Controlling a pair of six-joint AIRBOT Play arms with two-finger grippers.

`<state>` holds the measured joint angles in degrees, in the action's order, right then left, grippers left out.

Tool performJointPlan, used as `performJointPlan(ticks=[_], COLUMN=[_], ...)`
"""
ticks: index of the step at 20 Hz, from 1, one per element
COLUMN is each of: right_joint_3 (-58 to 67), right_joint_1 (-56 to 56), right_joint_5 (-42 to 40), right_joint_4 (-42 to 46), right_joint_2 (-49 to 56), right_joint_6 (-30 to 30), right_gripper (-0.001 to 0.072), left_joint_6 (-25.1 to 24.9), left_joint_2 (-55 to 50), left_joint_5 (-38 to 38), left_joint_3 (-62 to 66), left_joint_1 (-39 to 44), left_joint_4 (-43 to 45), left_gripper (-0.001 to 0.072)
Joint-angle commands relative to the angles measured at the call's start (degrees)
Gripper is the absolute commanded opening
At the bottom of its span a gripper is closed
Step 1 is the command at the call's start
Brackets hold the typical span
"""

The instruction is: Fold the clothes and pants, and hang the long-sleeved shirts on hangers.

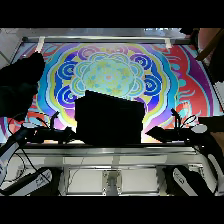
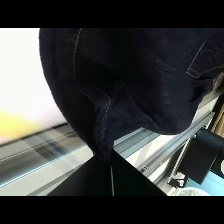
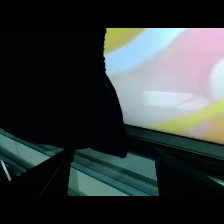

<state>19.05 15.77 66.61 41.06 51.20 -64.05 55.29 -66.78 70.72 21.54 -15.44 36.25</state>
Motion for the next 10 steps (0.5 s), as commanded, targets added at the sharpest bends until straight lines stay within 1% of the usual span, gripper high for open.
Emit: performJointPlan(ticks=[1,2,4,7,10], right_joint_3=[-3.0,-3.0,-3.0,-3.0,-3.0], right_joint_1=[1.0,1.0,1.0,0.7,-4.2], right_joint_5=[-2.3,-2.3,-3.1,-4.3,-5.3], right_joint_4=[-14.2,-14.4,-13.0,-13.2,-13.4], right_joint_2=[11.8,14.2,16.8,17.7,17.7], right_joint_6=[9.6,10.9,11.5,12.3,12.7], right_gripper=[0.0567,0.0568,0.0566,0.0543,0.0543], left_joint_6=[-0.3,-0.3,-0.3,-0.3,-0.3], left_joint_2=[0.0,0.0,0.0,0.0,0.0], left_joint_5=[0.0,0.0,0.0,0.0,0.0], left_joint_3=[0.0,0.0,0.0,0.0,0.0], left_joint_1=[0.0,0.0,0.0,0.0,0.0], left_joint_4=[-0.3,-0.3,-0.3,-0.3,-0.3], left_gripper=[0.0015,0.0015,0.0015,0.0015,0.0015])
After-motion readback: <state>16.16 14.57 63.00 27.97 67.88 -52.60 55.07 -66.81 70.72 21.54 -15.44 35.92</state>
